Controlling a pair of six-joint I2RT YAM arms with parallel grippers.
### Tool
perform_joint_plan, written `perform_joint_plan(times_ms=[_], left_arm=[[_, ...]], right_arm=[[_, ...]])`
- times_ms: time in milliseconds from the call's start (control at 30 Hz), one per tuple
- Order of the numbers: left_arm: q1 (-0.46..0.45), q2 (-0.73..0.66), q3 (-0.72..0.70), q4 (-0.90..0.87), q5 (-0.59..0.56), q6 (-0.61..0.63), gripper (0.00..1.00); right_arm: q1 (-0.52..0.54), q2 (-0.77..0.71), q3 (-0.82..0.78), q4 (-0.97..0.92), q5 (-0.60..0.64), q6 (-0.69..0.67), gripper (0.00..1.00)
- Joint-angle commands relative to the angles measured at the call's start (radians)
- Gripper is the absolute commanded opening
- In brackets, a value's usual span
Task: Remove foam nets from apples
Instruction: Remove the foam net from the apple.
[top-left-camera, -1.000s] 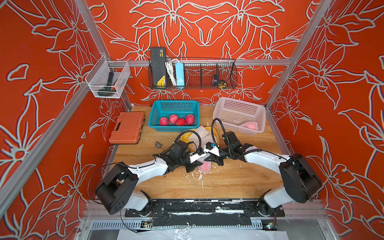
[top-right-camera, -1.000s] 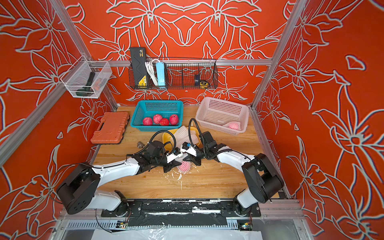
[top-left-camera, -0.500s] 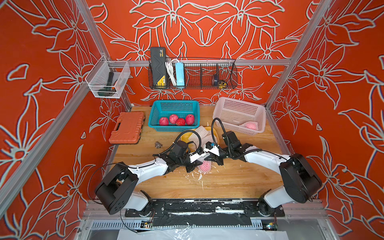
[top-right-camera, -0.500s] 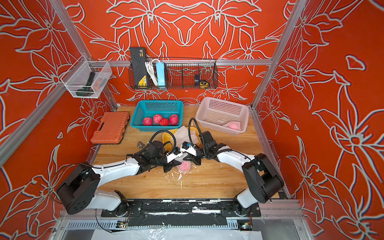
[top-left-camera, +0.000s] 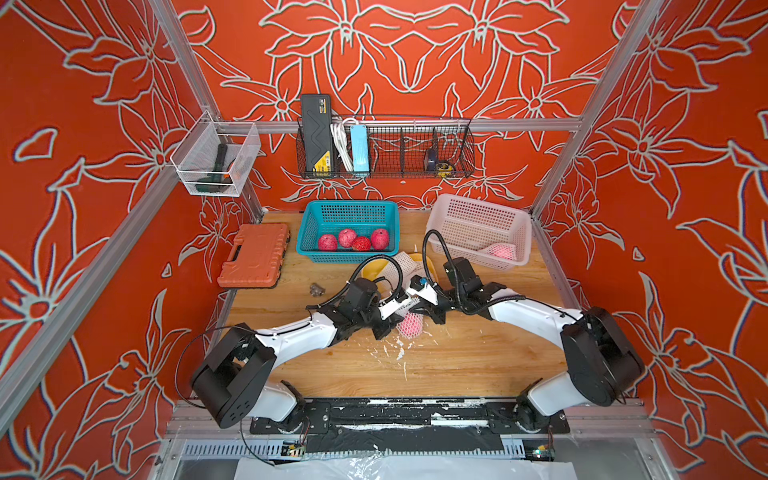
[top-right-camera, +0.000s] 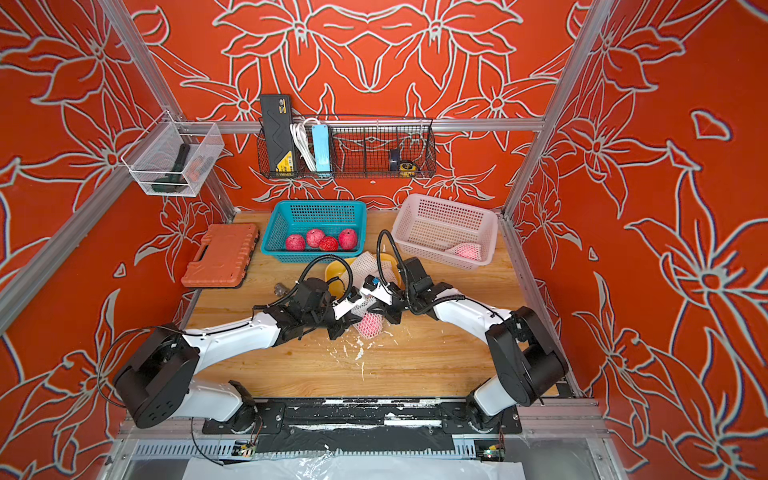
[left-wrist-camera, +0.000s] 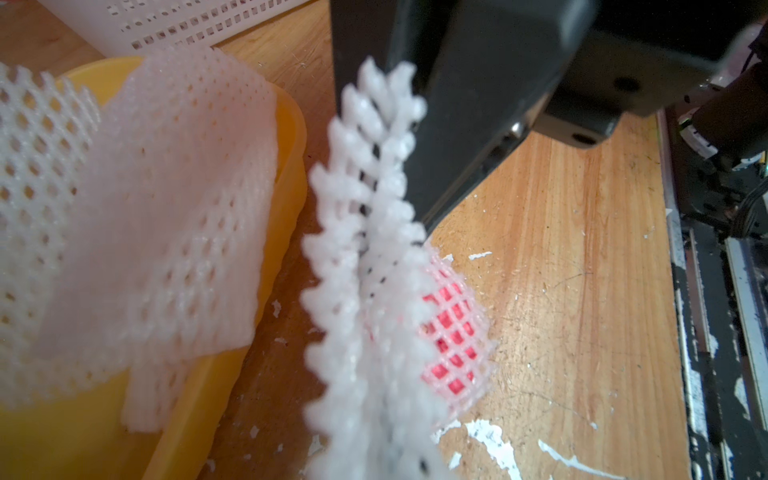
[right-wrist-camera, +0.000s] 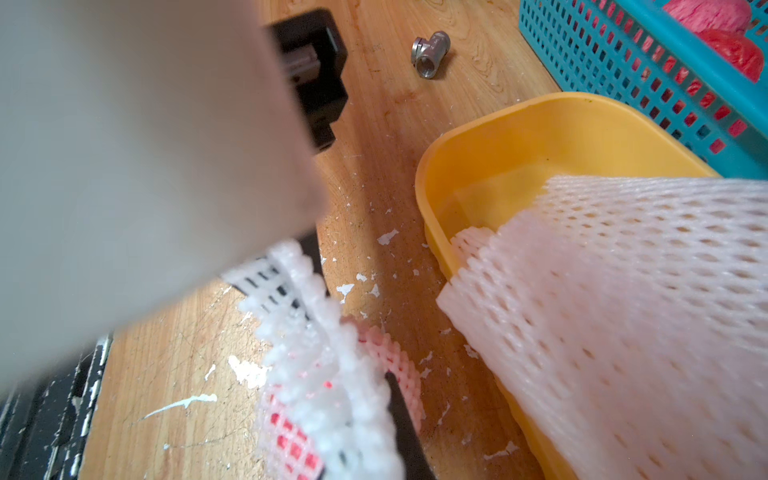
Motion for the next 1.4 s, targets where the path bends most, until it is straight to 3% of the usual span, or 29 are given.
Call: perform_joint_plan(times_ms=[0,133,367,500,933,1033,1100,1167,1367], left_arm=[[0.003,-0.006,-0.030,-0.035,0.031,0.024,0.60],[0.003,0.033,-0.017,0.004,0.049,0.018,0.53],[-0.007,0.105,0.051,-0.019,0.084,0.030,0.26],[-0.008,0.099,0.050,0.002,0.084,0.012,0.16],[-0.008,0.105,0.080,0.000,0.005,-0.037,0.14],[-0.009,0.101,0.082,0.009,-0.012,-0.057,0.21],[-0.008,0.099,0.084,0.011,-0.019,-0.057,0.18],[-0.008,0.104,0.088,0.012,-0.022,-0.058,0.08],[-0.008,0.090,0.110,-0.023,0.006,-0.079,0.08]], right_arm=[[0.004,0.006,-0.008,0.044,-0.014,0.010,0.09],[0.004,0.021,0.002,0.026,-0.025,0.010,0.09],[0.005,0.034,0.019,-0.002,-0.013,0.009,0.10],[0.004,0.038,0.026,-0.028,0.008,0.004,0.10],[0.004,0.039,0.065,-0.054,0.152,0.062,0.08],[0.003,0.037,0.068,-0.050,0.166,0.080,0.09],[0.003,0.041,0.071,-0.047,0.166,0.090,0.08],[0.003,0.044,0.076,-0.049,0.165,0.098,0.08],[0.003,0.015,0.081,-0.047,0.133,0.110,0.08]])
